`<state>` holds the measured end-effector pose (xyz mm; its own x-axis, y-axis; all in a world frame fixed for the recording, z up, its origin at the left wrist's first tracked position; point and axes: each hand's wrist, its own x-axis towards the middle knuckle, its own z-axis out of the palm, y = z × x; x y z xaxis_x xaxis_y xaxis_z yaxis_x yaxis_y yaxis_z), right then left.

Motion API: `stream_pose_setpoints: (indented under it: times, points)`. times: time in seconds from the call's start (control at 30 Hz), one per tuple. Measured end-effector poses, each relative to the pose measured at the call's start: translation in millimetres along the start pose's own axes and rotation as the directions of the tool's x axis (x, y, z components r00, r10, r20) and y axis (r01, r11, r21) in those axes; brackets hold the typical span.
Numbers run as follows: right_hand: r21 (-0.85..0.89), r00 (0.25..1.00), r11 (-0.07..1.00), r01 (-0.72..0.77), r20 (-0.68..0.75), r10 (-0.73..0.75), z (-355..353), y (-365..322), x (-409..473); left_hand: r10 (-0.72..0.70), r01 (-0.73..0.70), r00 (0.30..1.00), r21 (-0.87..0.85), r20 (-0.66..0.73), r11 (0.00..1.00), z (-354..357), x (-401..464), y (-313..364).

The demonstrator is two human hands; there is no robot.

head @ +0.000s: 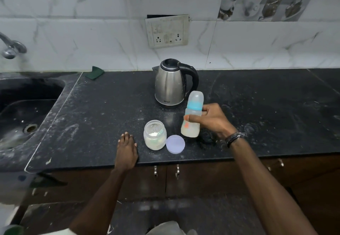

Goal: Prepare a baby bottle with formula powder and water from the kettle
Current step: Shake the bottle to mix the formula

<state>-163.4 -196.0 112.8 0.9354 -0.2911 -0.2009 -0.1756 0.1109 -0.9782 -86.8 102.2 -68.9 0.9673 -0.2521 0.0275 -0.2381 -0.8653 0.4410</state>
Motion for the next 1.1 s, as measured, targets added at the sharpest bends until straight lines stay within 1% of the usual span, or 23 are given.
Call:
stream_pose_setpoints:
  times: [0.03, 0.1, 0.17, 0.2, 0.23, 0.27, 0.33, 0.37, 0.4, 0.47, 0.5, 0.57, 0.6, 0.63, 0.7, 0.73, 0.8, 0.83, 0.87, 0.9, 0.97, 1.07, 1.1]
  points:
    - [0.024, 0.999, 0.999, 0.029, 0.026, -0.030, 0.6, 1.6, -0.7, 0.006, -0.006, 1.000, -0.001, -0.004, 1.000, -0.3, 0.4, -0.3]
    - [0.134, 0.999, 0.990, 0.048, 0.001, -0.048, 1.7, 4.0, -1.6, 0.010, -0.010, 1.000, -0.003, -0.009, 1.000, 0.1, 0.4, -0.4]
    - [0.044, 0.999, 0.998, 0.046, -0.032, -0.044, 3.5, 1.8, -0.8, 0.000, 0.000, 1.000, 0.000, -0.002, 1.000, 1.0, -1.8, -0.4]
    - [-0.009, 1.000, 1.000, 0.026, 0.000, -0.026, 4.1, 0.9, -1.6, 0.000, 0.000, 1.000, 0.000, -0.001, 1.000, 0.5, -1.7, 0.0]
    - [-0.005, 1.000, 1.000, 0.017, 0.027, -0.017, 3.4, 2.5, -1.0, 0.005, -0.006, 1.000, -0.002, -0.004, 1.000, -0.2, -0.9, 0.3]
    - [0.027, 0.999, 0.999, 0.037, 0.026, -0.037, 3.4, 5.1, 0.6, 0.013, -0.013, 1.000, -0.004, -0.009, 1.000, -0.8, 0.2, 0.4]
    - [0.166, 0.999, 0.986, 0.034, -0.026, -0.030, 6.2, 7.2, 0.7, 0.009, -0.010, 1.000, -0.004, -0.013, 1.000, -1.2, 0.6, 1.4]
    - [0.146, 0.998, 0.989, 0.036, -0.063, -0.027, 6.2, 8.2, 2.4, 0.004, -0.004, 1.000, -0.001, -0.008, 1.000, -0.8, -0.8, 1.8]
    - [0.061, 0.998, 0.998, 0.024, -0.064, -0.020, 6.6, 8.5, 3.4, 0.000, 0.000, 1.000, 0.001, -0.005, 1.000, -0.8, -1.7, 1.8]
    - [-0.005, 1.000, 1.000, -0.012, 0.006, 0.012, 6.5, 10.9, 1.6, 0.007, -0.007, 1.000, 0.000, -0.012, 1.000, -2.2, -1.8, 1.6]
    - [0.051, 1.000, 0.999, 0.002, -0.001, -0.002, 6.1, 13.2, 2.3, 0.014, -0.015, 1.000, -0.001, -0.018, 1.000, -2.4, -1.4, 1.5]
    - [0.237, 0.995, 0.971, 0.023, -0.101, 0.001, 6.6, 15.2, 2.5, 0.011, -0.011, 1.000, 0.002, -0.018, 1.000, -1.9, -0.8, 1.9]
    - [0.256, 0.991, 0.966, 0.028, -0.136, 0.007, 5.9, 14.3, 3.1, 0.003, -0.003, 1.000, 0.003, -0.012, 1.000, -1.0, -1.7, 2.2]
    - [0.221, 0.992, 0.975, -0.004, -0.122, 0.031, 6.2, 12.0, 3.3, 0.000, 0.000, 1.000, 0.005, -0.007, 1.000, -0.7, -2.3, 2.3]
    - [0.140, 0.998, 0.988, -0.057, -0.026, 0.061, 5.2, 11.3, 2.4, 0.006, -0.006, 1.000, -0.001, -0.012, 1.000, -1.4, -1.6, 1.5]
    - [0.128, 0.999, 0.991, -0.035, -0.024, 0.038, 4.9, 10.5, 2.3, 0.013, -0.013, 1.000, -0.005, -0.016, 1.000, -1.5, -0.8, 1.0]
    - [0.222, 0.993, 0.975, 0.025, -0.115, 0.001, 6.2, 10.6, 4.2, 0.010, -0.010, 1.000, -0.007, -0.014, 1.000, -0.5, -0.6, 0.9]
    - [0.233, 0.987, 0.972, 0.042, -0.161, -0.004, 6.5, 9.9, 5.6, 0.004, -0.004, 1.000, -0.008, -0.009, 1.000, 0.4, -1.0, 0.7]
    - [0.180, 0.985, 0.983, 0.033, -0.172, -0.001, 7.0, 8.4, 6.0, 0.002, -0.002, 1.000, -0.008, -0.006, 1.000, 1.0, -1.4, 0.2]
    - [0.122, 0.991, 0.993, 0.002, -0.130, 0.013, 7.7, 8.4, 5.5, 0.006, -0.006, 1.000, -0.006, -0.008, 1.000, 1.1, -1.0, 0.1]
    - [0.121, 0.998, 0.992, -0.020, -0.058, 0.027, 5.1, 11.3, 6.1, 0.012, -0.012, 1.000, -0.006, -0.013, 1.000, 0.5, 0.1, -0.6]
    - [0.179, 0.982, 0.981, 0.075, -0.185, -0.042, 7.5, 13.5, 7.4, 0.004, -0.004, 1.000, -0.003, -0.011, 1.000, 1.9, -1.0, -1.0]
    - [0.113, 0.981, 0.991, 0.067, -0.190, -0.045, 7.8, 12.1, 7.8, 0.002, -0.002, 1.000, -0.004, -0.010, 1.000, 1.9, -1.5, -0.9]
